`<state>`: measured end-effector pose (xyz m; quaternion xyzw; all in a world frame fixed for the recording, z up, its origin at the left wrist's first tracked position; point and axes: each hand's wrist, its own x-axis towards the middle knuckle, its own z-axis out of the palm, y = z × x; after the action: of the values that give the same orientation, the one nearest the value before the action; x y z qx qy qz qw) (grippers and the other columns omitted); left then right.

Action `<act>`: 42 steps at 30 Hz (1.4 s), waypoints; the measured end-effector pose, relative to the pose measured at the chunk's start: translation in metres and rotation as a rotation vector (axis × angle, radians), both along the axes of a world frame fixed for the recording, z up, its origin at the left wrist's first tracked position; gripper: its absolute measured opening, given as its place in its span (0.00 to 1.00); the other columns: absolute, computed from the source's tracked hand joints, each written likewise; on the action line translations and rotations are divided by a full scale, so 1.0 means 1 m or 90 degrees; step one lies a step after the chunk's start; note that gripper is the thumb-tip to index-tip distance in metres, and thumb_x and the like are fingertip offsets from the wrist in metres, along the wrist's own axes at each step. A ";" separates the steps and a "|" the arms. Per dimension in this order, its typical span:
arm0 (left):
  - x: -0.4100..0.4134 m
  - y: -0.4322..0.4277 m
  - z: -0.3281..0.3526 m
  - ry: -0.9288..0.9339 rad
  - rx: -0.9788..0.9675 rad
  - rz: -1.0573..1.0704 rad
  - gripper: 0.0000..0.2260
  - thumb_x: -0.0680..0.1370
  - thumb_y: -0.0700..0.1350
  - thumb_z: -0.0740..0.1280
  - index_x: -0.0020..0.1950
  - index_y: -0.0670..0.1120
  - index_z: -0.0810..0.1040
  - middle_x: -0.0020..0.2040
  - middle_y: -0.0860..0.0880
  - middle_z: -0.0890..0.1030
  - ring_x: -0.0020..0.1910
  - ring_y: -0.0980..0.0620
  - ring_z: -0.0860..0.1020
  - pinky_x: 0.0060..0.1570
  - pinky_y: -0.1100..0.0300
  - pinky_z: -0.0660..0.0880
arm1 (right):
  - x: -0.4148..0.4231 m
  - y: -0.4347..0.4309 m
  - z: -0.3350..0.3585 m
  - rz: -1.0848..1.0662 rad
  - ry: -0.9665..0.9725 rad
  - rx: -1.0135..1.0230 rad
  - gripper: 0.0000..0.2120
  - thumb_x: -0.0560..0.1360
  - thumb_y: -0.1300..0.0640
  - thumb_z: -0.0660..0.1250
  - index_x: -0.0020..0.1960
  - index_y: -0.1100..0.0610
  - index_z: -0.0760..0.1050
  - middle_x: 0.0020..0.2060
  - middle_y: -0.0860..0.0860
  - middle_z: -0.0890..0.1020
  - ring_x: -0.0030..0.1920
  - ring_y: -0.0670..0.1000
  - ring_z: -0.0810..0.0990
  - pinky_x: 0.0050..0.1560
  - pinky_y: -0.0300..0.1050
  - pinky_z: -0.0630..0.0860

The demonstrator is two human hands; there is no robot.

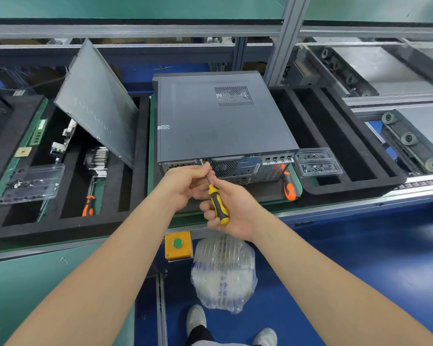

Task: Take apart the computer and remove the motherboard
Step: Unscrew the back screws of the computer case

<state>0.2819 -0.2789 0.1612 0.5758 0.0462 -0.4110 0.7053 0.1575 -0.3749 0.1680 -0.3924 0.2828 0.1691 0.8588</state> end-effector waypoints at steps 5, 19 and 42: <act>0.002 0.002 -0.001 0.016 -0.022 -0.026 0.10 0.79 0.41 0.72 0.58 0.36 0.81 0.45 0.43 0.86 0.40 0.52 0.86 0.37 0.62 0.82 | -0.007 0.000 -0.010 -0.067 -0.068 0.290 0.18 0.85 0.49 0.59 0.56 0.63 0.79 0.39 0.55 0.78 0.31 0.46 0.74 0.27 0.37 0.73; -0.005 0.001 -0.002 -0.004 -0.028 0.001 0.09 0.78 0.42 0.75 0.55 0.37 0.84 0.49 0.42 0.88 0.46 0.47 0.87 0.41 0.59 0.83 | 0.005 0.021 -0.002 0.131 -0.025 -1.277 0.13 0.79 0.52 0.68 0.62 0.55 0.77 0.45 0.56 0.84 0.46 0.60 0.84 0.41 0.48 0.75; -0.002 0.001 -0.002 0.021 -0.029 0.008 0.07 0.80 0.36 0.70 0.57 0.37 0.82 0.50 0.40 0.87 0.47 0.47 0.87 0.39 0.59 0.83 | 0.007 0.021 -0.002 0.174 -0.003 -1.213 0.13 0.80 0.53 0.69 0.62 0.56 0.77 0.46 0.57 0.84 0.46 0.60 0.85 0.41 0.46 0.75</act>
<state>0.2801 -0.2781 0.1587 0.5527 0.0521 -0.4170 0.7197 0.1641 -0.3535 0.1664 -0.9551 0.2517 -0.0342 0.1527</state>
